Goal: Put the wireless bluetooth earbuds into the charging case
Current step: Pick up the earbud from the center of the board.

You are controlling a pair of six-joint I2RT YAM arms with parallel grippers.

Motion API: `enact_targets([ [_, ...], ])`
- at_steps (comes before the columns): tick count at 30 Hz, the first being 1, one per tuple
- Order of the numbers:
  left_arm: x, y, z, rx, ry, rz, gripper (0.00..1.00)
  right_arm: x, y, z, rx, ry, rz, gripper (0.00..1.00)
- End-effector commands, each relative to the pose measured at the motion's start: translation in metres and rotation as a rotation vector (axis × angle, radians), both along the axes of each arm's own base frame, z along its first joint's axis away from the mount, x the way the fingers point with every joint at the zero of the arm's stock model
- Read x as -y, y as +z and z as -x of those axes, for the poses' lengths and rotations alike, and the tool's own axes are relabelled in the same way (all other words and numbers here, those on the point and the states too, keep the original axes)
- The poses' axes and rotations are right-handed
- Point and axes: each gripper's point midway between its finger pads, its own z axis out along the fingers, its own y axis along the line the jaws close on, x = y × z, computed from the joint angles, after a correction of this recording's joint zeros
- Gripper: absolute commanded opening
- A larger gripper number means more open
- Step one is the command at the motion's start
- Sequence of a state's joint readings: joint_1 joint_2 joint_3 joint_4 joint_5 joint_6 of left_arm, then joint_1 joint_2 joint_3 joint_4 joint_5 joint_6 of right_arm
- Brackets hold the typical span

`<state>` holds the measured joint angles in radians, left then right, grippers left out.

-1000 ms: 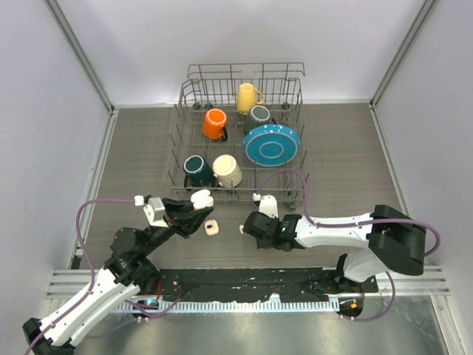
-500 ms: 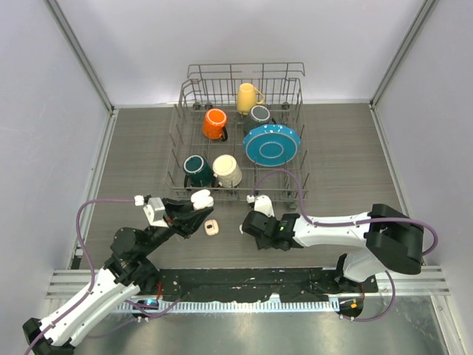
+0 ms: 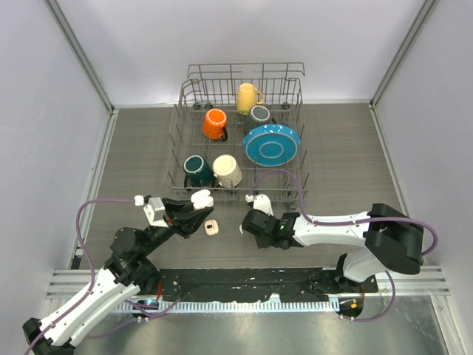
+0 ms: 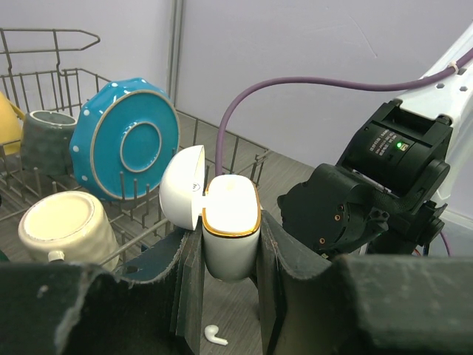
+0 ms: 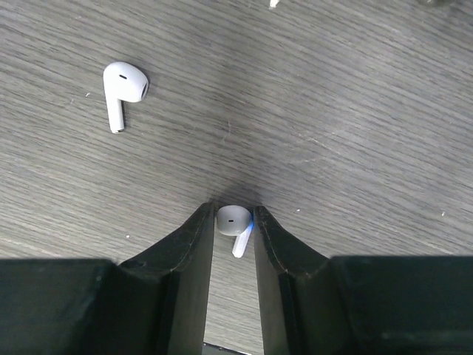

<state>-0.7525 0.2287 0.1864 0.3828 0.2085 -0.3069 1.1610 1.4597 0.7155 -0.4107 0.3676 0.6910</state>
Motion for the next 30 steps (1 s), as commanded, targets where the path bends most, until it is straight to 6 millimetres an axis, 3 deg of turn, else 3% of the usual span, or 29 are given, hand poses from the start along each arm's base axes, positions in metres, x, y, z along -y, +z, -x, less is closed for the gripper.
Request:
enact_targets([
  [1,-0.002,0.012,0.002,0.021,0.004,0.027,0.0,0.026,-0.021,0.005,-0.031,0.003,0.117,0.32],
  [8,-0.002,0.009,0.001,0.008,0.005,0.023,0.0,0.026,-0.014,0.002,-0.013,-0.008,0.103,0.15],
  [12,-0.002,0.009,0.001,0.002,0.004,0.022,0.0,0.023,0.007,-0.006,0.04,-0.027,0.059,0.06],
  [16,-0.001,0.007,-0.001,-0.012,0.008,0.017,0.0,0.015,0.054,-0.022,0.148,-0.073,-0.044,0.01],
  [23,0.005,0.006,-0.003,-0.023,-0.01,0.016,0.0,0.015,0.167,-0.048,0.411,-0.2,-0.31,0.01],
  [27,0.012,0.005,-0.004,-0.025,-0.034,0.017,0.0,0.011,0.222,-0.051,0.56,-0.239,-0.392,0.01],
  [30,0.016,0.004,-0.006,-0.014,-0.046,0.004,0.0,0.001,0.261,-0.042,0.694,-0.237,-0.42,0.01],
])
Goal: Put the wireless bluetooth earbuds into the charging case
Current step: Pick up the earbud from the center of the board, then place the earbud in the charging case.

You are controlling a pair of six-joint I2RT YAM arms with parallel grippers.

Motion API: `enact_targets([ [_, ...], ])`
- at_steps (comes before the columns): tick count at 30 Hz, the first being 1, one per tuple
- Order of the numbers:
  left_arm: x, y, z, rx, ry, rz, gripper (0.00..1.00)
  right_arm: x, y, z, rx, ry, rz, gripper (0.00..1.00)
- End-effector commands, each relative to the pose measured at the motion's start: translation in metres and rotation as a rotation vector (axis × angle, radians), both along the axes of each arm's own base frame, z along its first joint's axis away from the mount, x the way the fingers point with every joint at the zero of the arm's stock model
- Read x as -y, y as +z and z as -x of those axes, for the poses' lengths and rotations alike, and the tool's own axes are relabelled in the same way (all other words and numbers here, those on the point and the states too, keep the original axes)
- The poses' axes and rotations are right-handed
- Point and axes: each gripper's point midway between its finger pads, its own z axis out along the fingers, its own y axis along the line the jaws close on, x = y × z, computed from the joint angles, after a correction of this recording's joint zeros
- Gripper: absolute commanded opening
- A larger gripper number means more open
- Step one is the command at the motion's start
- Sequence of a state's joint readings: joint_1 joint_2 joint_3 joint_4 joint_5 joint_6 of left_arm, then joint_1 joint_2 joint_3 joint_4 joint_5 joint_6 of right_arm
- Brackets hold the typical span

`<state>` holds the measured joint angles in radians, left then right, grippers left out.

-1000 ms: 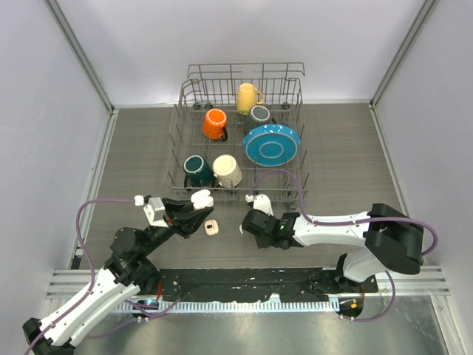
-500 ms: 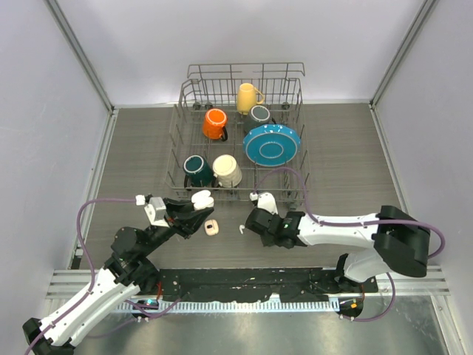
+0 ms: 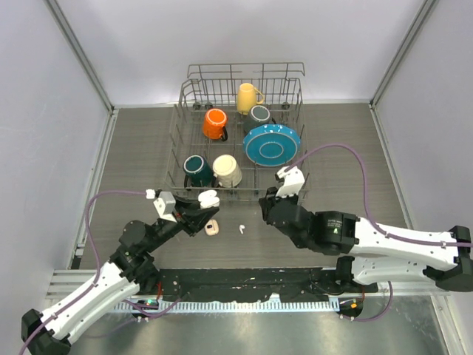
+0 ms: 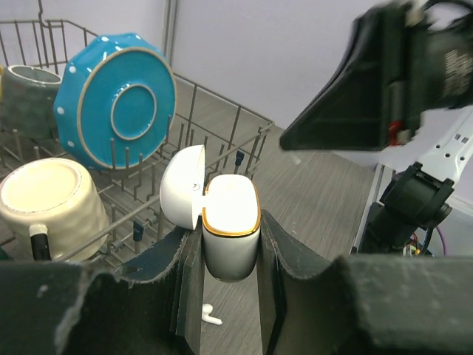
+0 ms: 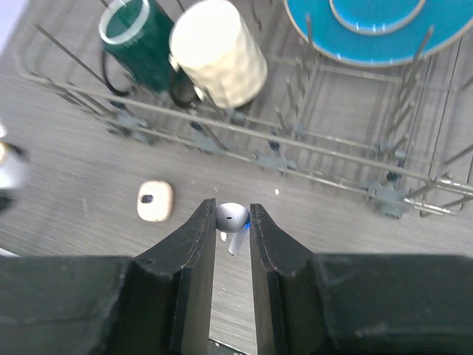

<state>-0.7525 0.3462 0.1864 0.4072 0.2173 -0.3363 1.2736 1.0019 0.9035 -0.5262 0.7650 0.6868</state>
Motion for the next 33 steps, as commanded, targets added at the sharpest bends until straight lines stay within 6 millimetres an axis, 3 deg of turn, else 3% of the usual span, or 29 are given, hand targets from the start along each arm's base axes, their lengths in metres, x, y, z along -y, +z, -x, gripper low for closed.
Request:
enact_targets([
  [1,0.005,0.028,0.003,0.082,-0.03,0.054,0.0,-0.001,0.071,-0.004,0.234,-0.13,-0.068,0.01],
  [5,0.008,0.031,0.002,0.117,-0.041,0.043,0.0,-0.025,0.106,0.017,0.35,-0.108,-0.141,0.01],
  [13,0.015,0.039,0.014,0.187,-0.11,0.02,0.0,-0.058,0.127,0.025,0.384,-0.003,-0.301,0.01],
  [23,0.017,0.05,0.023,0.258,-0.151,-0.011,0.0,-0.098,0.139,0.048,0.369,0.215,-0.379,0.01],
  [33,0.021,0.053,0.025,0.262,-0.181,-0.016,0.0,-0.107,0.135,0.049,0.367,0.249,-0.368,0.01],
])
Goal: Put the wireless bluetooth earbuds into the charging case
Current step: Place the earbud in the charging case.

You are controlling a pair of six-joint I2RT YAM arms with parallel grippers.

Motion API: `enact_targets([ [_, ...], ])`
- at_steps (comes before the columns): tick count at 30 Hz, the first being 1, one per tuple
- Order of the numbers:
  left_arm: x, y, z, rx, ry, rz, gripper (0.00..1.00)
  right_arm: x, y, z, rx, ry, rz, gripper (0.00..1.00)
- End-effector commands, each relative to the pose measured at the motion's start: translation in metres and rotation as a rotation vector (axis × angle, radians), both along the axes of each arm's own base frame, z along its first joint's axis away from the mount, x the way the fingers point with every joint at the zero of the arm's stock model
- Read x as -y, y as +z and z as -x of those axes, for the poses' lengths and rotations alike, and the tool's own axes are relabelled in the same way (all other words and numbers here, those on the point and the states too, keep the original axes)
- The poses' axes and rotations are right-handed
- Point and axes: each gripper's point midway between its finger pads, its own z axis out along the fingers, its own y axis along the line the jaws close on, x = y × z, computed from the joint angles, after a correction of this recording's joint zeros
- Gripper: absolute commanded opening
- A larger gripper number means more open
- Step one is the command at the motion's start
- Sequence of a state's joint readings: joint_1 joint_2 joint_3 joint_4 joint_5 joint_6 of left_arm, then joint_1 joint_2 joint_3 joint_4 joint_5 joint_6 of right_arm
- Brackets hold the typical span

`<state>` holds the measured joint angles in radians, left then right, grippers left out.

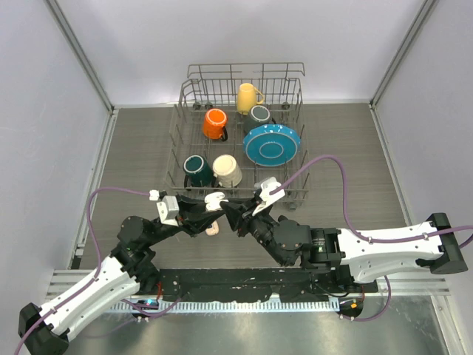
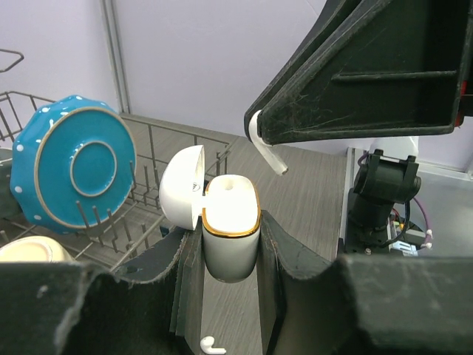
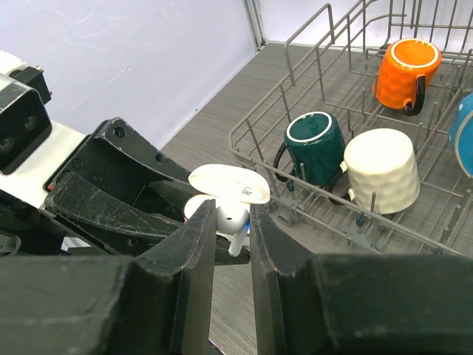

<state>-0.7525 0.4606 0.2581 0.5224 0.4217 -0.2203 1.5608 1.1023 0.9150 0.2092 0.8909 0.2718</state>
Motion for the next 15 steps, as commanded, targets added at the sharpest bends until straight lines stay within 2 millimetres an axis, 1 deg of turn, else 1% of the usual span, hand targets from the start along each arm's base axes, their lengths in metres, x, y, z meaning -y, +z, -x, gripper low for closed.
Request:
enact_targets([
  [1,0.0,0.022,0.005,0.064,-0.021,0.03,0.0,-0.006,0.025,0.001,0.005,0.019,-0.08,0.01],
  [7,0.0,0.021,0.009,0.055,-0.034,0.037,0.0,-0.007,0.025,-0.004,0.01,0.015,-0.076,0.01],
  [15,0.0,0.022,0.01,0.045,-0.043,0.042,0.0,-0.007,0.018,-0.013,0.019,0.004,-0.06,0.01],
])
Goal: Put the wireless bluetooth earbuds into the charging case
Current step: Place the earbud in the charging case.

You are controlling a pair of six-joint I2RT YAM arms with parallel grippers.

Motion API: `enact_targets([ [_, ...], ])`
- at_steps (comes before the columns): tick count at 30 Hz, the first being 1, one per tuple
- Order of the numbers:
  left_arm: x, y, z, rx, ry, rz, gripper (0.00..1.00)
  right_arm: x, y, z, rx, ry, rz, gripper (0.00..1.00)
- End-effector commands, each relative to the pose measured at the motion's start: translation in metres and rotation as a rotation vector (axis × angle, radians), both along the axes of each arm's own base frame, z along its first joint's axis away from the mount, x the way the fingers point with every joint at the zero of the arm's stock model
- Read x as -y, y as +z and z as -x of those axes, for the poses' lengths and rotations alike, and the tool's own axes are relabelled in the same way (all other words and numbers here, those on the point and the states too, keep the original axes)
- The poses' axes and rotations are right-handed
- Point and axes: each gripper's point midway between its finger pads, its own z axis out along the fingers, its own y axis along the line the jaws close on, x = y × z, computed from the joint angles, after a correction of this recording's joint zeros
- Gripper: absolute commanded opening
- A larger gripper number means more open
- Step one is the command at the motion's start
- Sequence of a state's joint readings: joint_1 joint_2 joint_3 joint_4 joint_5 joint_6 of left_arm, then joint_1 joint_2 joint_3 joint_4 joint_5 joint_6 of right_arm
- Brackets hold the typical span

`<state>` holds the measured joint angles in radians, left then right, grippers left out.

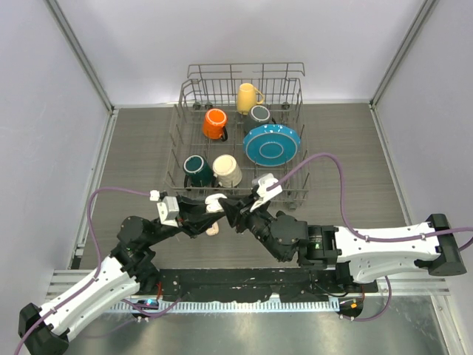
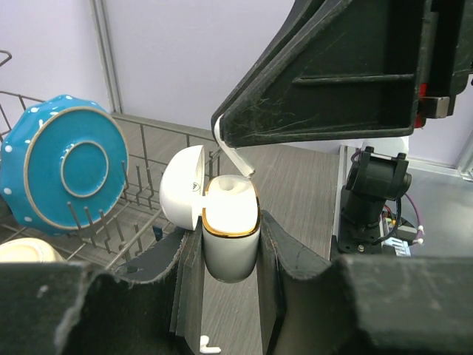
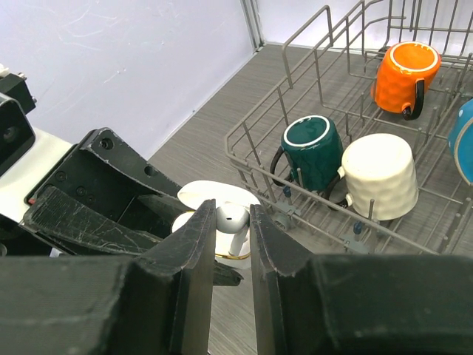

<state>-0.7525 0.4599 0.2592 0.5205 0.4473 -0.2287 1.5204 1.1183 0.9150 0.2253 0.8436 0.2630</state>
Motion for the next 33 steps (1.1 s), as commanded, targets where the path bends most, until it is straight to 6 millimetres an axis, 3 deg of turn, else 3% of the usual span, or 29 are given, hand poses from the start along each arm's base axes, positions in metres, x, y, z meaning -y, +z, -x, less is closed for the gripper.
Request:
enact_targets([
  [1,-0.001,0.023,0.006,0.047,-0.018,0.047,0.0,-0.002,0.02,-0.006,0.013,-0.001,-0.07,0.01],
  [10,-0.004,0.032,0.005,0.054,-0.005,0.086,0.0,-0.009,0.004,-0.001,0.02,0.05,-0.033,0.01],
  [17,-0.01,0.034,0.001,0.048,0.036,0.11,0.0,-0.002,-0.013,0.003,0.021,0.07,-0.009,0.01],
  [33,-0.013,0.034,-0.002,0.034,0.06,0.116,0.0,-0.003,-0.007,0.005,0.074,0.104,0.032,0.01],
])
